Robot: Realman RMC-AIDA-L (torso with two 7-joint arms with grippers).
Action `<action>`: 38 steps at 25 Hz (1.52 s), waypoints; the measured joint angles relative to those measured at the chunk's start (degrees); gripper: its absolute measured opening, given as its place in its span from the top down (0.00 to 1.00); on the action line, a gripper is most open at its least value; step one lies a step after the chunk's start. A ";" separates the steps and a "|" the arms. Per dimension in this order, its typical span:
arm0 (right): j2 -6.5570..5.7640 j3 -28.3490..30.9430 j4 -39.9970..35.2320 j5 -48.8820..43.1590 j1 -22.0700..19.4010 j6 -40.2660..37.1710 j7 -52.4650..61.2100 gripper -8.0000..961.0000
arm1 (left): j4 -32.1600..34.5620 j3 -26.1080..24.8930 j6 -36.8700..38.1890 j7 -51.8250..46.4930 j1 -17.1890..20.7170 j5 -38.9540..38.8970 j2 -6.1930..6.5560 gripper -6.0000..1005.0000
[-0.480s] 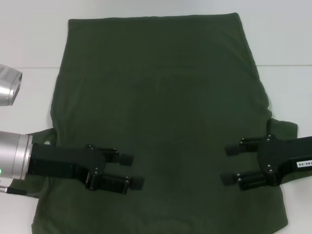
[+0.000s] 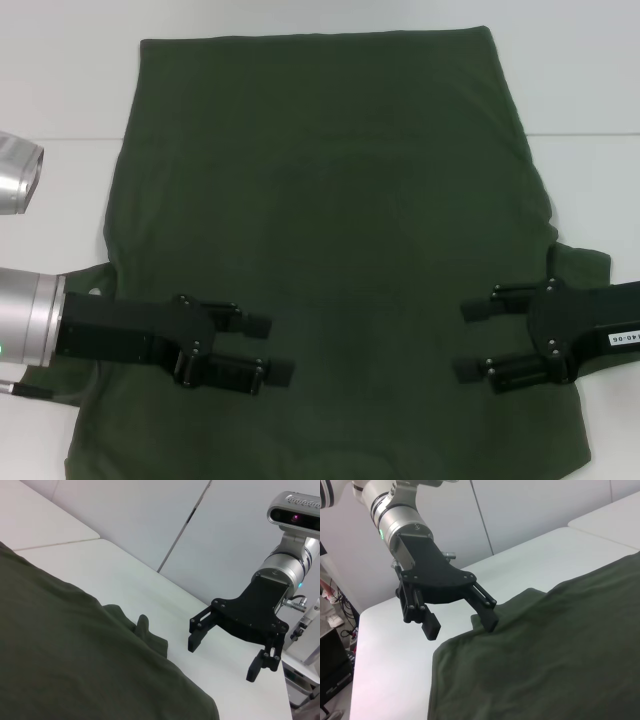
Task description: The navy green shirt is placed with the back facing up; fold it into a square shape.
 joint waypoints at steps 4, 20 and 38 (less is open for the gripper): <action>-0.02 -0.06 0.00 -0.02 0.00 0.09 0.00 0.08 | 0.00 0.00 0.00 -0.01 0.00 0.00 0.02 0.14; -1.50 7.58 2.35 3.23 0.49 6.03 15.68 0.08 | -2.75 -14.05 -2.43 -17.78 1.80 -0.27 3.95 0.14; -3.48 9.31 10.07 3.52 2.35 11.07 25.67 0.08 | -12.62 -23.85 -10.21 -28.45 5.62 0.00 7.04 0.14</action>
